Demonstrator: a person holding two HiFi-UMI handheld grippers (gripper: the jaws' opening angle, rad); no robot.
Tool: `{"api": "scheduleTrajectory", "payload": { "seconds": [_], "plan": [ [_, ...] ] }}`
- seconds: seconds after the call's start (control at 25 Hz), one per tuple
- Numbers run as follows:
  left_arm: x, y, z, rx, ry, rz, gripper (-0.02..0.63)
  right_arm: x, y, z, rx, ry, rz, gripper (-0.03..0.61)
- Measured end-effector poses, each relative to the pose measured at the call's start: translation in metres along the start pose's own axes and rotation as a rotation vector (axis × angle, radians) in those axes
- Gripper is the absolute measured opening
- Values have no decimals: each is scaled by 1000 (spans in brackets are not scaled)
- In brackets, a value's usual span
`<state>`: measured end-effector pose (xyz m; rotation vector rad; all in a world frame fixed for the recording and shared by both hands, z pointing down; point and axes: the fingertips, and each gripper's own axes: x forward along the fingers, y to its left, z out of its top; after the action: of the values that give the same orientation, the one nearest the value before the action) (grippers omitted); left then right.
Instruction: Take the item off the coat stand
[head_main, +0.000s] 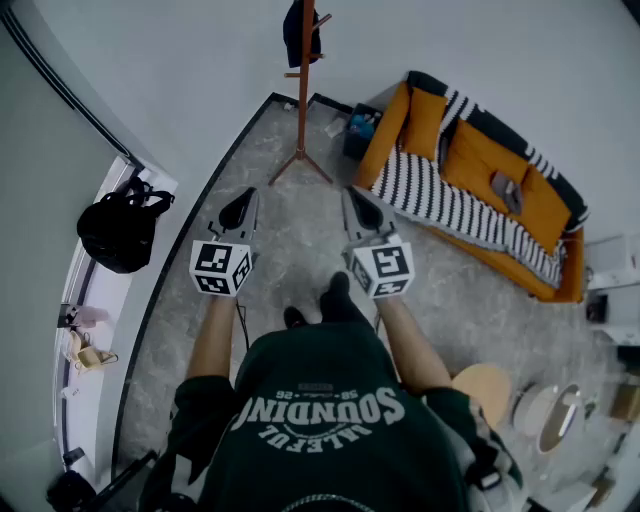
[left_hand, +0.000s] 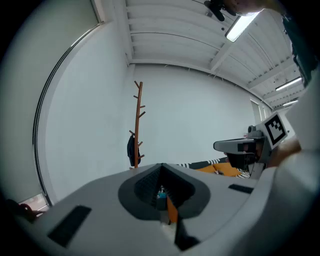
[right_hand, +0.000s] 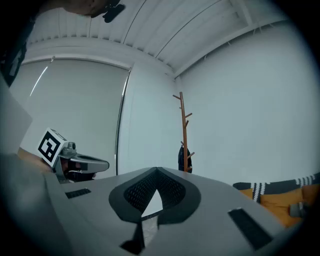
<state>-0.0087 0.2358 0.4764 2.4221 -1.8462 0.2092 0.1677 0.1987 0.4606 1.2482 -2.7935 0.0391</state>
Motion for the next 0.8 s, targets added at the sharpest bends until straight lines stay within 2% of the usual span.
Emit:
{"api": "scheduleTrajectory", "payload": {
  "seconds": [0.2, 0.48, 0.8],
  "plan": [
    [-1, -3, 0, 6, -2, -6, 2, -1, 3, 6, 21, -20, 30, 0],
    [-5, -2, -5, 14, -3, -18, 2, 1, 4, 1, 13, -20, 14, 0],
    [-4, 9, -11, -14, -1, -8, 2, 8, 8, -7, 19, 28, 15, 0]
  ]
}}
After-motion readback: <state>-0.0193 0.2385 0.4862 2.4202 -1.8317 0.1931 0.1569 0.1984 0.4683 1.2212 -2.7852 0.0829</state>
